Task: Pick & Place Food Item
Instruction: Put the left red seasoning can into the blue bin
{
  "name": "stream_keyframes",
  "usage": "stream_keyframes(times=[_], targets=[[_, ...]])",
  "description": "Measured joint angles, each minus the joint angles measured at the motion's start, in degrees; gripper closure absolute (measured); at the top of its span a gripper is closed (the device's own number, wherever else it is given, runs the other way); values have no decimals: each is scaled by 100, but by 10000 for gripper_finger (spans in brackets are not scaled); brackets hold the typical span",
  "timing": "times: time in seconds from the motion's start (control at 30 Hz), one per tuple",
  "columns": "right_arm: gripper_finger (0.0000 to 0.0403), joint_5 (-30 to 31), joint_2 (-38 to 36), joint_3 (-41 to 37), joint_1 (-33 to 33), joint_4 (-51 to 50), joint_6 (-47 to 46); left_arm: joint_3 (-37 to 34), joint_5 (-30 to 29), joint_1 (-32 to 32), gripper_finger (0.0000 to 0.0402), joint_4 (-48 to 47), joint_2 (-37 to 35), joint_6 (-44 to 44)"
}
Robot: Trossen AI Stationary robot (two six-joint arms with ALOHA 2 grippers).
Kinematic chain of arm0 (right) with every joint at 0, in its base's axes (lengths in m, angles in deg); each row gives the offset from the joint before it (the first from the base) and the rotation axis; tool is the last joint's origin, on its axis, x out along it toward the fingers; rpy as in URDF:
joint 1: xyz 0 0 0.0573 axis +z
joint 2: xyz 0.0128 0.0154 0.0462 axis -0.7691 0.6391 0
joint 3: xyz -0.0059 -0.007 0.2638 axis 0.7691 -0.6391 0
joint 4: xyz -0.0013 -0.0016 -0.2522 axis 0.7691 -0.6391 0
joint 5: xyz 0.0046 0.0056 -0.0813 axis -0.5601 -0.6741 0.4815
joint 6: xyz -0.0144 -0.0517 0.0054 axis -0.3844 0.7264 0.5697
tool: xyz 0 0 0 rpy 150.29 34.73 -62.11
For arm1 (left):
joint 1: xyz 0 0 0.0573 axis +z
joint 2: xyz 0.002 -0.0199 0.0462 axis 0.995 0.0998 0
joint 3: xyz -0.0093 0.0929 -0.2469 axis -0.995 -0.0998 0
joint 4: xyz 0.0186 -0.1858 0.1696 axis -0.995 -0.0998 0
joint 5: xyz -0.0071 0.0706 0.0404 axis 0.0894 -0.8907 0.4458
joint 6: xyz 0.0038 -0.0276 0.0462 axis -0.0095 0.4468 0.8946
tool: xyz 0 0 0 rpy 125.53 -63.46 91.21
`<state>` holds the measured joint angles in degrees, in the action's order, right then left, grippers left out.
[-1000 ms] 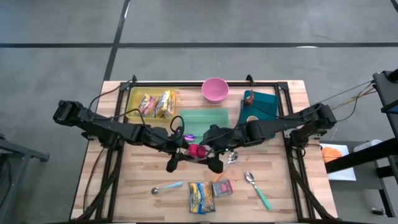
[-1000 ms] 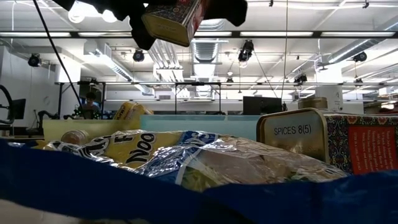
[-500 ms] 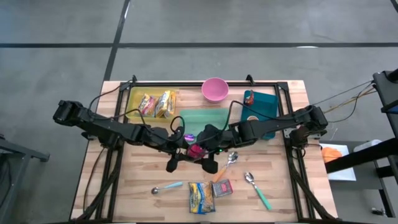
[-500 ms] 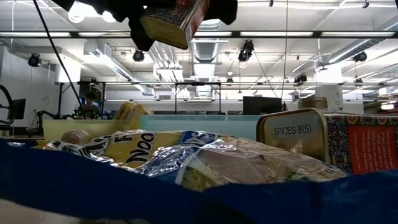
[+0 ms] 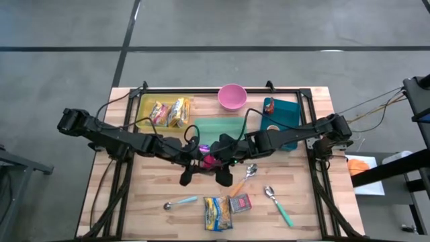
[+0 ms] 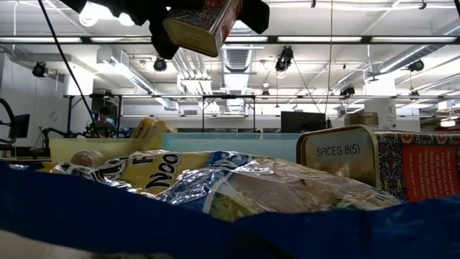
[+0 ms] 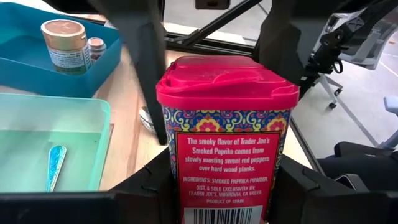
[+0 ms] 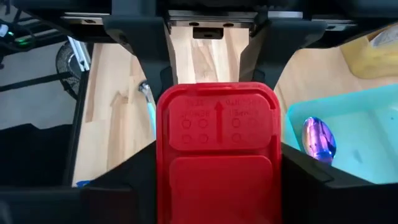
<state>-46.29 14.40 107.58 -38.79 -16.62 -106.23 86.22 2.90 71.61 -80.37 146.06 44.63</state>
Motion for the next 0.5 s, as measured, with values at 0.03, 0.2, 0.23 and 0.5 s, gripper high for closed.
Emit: stream_keyframes(times=[0.03,0.2,0.23,0.5], targets=[[190,29,-1,0,0,-1,12,0,4,0,233,-11,0,7],[198,88,-85,-2,0,-17,53,5,2,2,233,11,-2,34],[198,87,-107,-2,-2,-22,62,7,2,2,233,27,-4,36],[198,110,-131,-4,-2,-71,57,11,0,2,231,26,-7,59]])
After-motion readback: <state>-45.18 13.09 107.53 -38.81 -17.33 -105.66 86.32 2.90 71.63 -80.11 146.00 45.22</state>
